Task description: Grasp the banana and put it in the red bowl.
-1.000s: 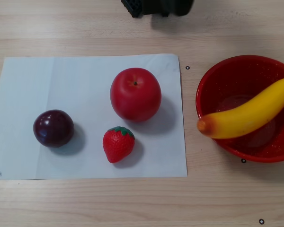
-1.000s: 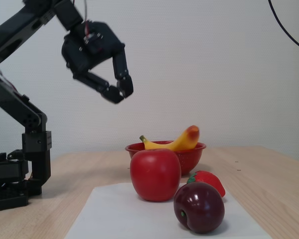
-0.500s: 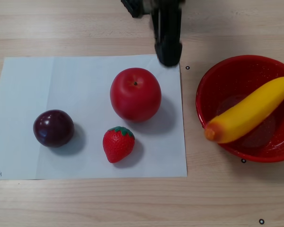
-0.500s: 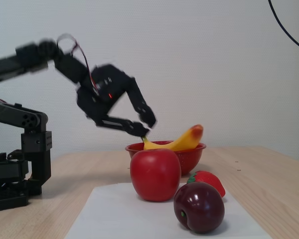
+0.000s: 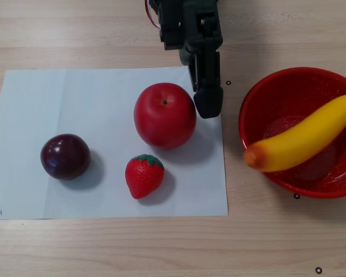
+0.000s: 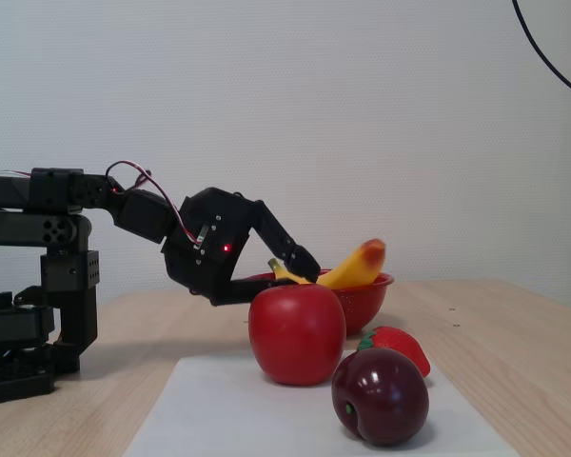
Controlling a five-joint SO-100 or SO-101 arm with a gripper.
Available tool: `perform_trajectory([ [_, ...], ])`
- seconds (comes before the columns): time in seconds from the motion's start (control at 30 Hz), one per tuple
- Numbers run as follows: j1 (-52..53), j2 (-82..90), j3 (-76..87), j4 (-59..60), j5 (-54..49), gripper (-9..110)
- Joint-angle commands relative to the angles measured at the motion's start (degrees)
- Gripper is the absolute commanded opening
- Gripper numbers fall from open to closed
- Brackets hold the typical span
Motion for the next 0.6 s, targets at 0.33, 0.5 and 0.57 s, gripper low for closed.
perform_trajectory([
  [0.33,-0.97,7.82,0.18,22.59,-3.96,0],
  [0.5,-1.14,9.32,0.18,31.99,-5.01,0],
  [0.57,-1.14,9.32,0.18,35.68,-4.31,0],
])
